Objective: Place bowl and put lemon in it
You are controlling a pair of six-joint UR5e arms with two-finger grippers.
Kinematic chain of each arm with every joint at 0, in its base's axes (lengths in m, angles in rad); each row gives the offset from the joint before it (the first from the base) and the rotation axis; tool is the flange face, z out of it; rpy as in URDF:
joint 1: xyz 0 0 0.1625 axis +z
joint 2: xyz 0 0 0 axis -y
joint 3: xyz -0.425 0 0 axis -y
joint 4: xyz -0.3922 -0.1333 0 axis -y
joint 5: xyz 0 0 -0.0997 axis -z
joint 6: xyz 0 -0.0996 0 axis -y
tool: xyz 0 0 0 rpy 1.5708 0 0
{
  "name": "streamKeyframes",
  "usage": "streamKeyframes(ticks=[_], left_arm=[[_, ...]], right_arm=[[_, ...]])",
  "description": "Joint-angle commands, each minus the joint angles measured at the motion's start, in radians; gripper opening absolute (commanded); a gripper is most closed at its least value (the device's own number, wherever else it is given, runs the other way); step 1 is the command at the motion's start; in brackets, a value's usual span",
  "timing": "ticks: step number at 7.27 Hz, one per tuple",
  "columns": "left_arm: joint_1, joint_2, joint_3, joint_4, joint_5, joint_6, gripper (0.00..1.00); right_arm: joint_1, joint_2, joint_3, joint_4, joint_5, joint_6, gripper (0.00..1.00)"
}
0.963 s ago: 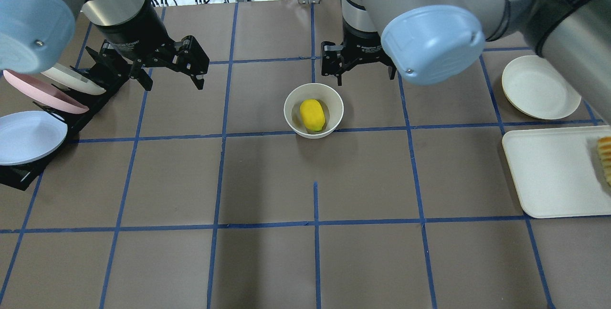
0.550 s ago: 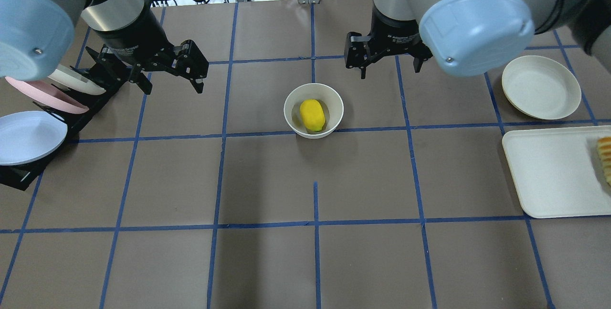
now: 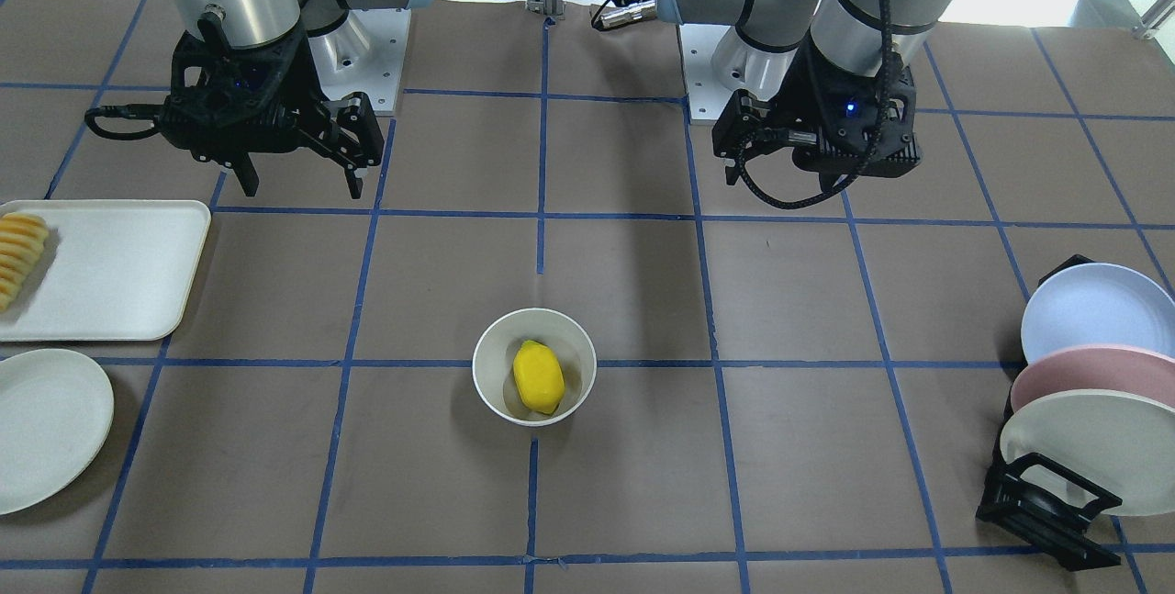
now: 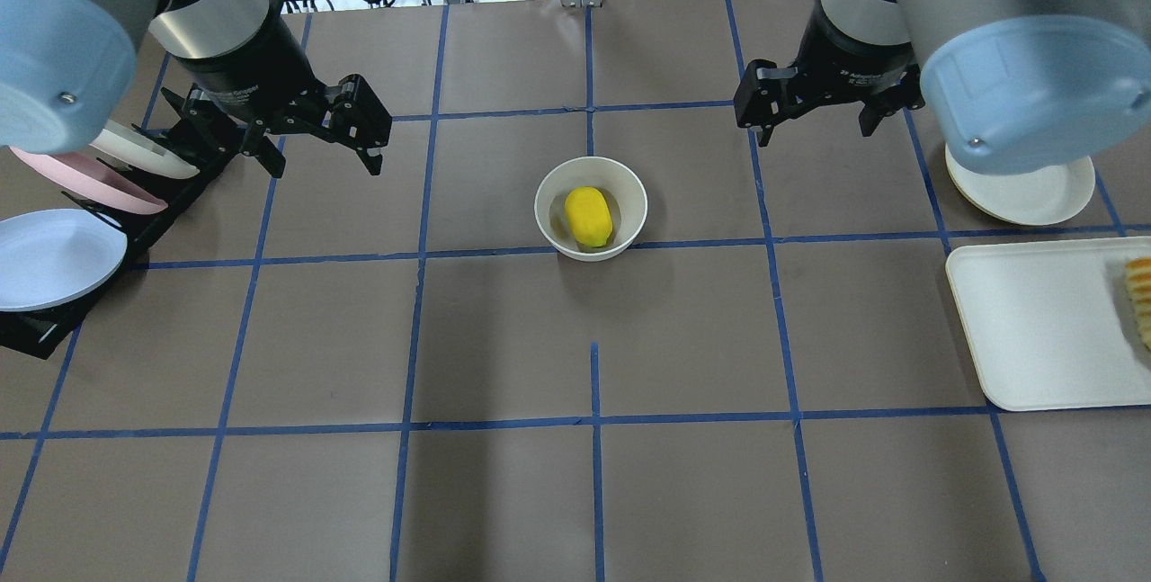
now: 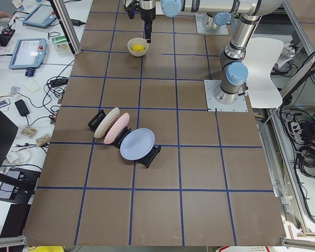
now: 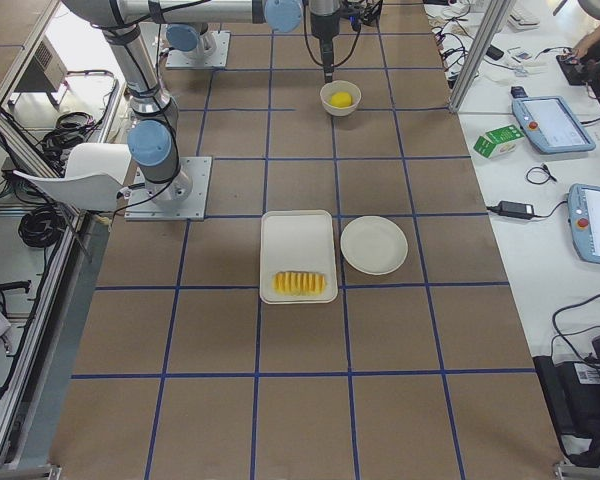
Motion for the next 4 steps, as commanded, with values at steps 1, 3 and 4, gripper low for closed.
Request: streamKeyframes(ticks=[1, 3, 4], left_arm=[[0.0, -0.001, 0.0, 0.0, 0.0, 0.0, 1.0], [0.0, -0.001, 0.0, 0.0, 0.0, 0.0, 1.0], [0.0, -0.001, 0.0, 0.002, 0.0, 0.0, 1.0]], right_arm=[[-0.008, -0.01, 0.012, -0.015, 0.042, 0.006, 1.0], [-0.005, -0.01, 0.001, -0.001, 0.033, 0.018, 1.0], [-0.005, -0.007, -0.009, 0.023, 0.031, 0.018, 1.0]])
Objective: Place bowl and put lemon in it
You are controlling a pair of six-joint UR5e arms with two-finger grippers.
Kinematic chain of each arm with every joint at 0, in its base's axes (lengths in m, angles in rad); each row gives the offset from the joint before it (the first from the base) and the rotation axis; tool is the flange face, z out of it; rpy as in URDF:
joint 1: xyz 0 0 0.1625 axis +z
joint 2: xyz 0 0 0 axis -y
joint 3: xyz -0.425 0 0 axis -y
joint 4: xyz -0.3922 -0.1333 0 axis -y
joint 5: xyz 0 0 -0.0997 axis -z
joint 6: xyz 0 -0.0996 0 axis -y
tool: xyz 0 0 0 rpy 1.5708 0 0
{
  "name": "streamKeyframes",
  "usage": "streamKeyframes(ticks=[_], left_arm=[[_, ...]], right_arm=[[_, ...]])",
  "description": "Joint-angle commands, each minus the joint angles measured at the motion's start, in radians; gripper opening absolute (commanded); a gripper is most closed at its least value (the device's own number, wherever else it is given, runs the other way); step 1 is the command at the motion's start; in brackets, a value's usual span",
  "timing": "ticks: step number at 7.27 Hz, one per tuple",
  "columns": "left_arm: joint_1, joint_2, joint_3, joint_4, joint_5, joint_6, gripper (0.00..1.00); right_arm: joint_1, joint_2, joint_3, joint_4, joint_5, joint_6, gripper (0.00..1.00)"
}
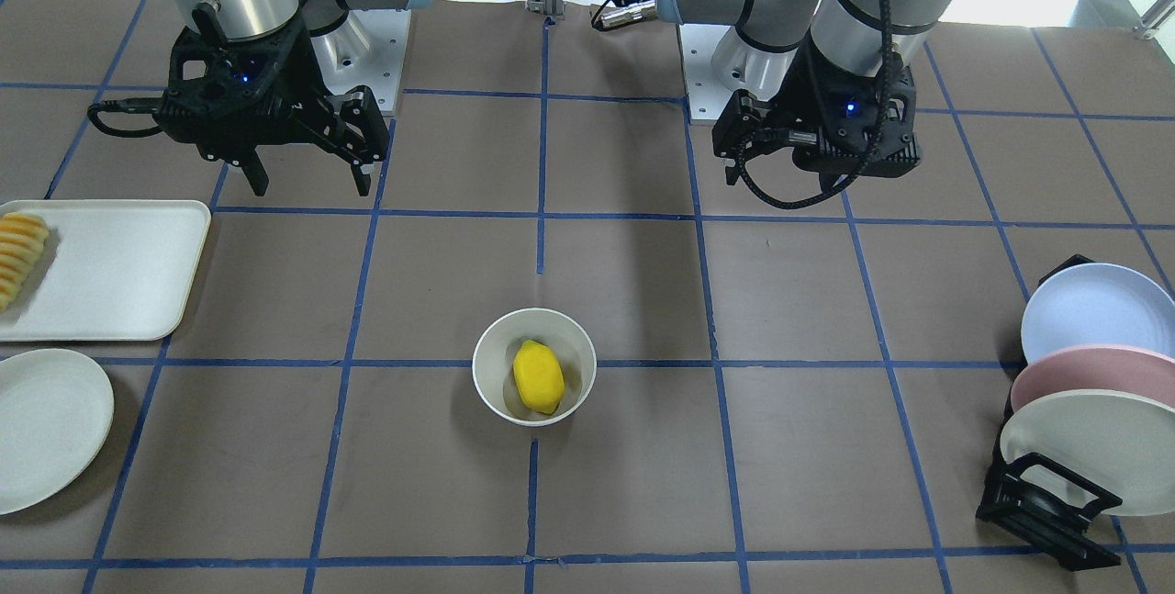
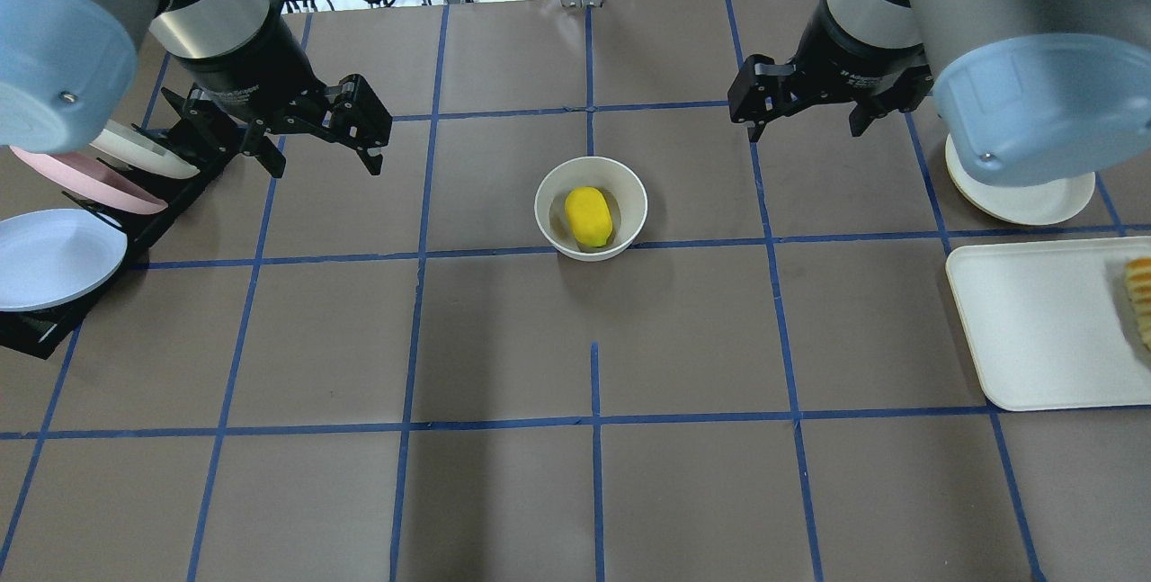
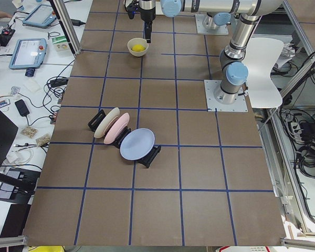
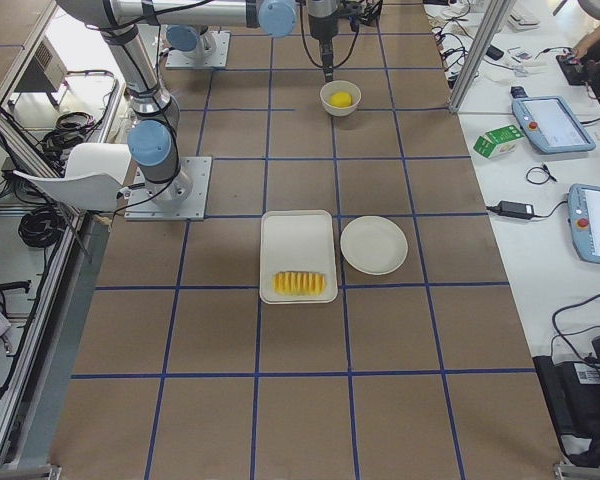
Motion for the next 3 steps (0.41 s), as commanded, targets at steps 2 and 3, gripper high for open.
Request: streamKeyframes(ticks=[2, 3], left_arm=[[0.0, 0.001, -0.011, 0.0, 0.002, 0.002, 1.0], [0.0, 0.004, -0.012, 0.0, 0.002, 0.0, 1.0]], right_arm=[[0.0, 0.008, -0.023, 0.037, -0.002, 0.002, 1.0], [0.0, 0.01, -0.025, 0.037, 0.001, 0.002, 1.0]])
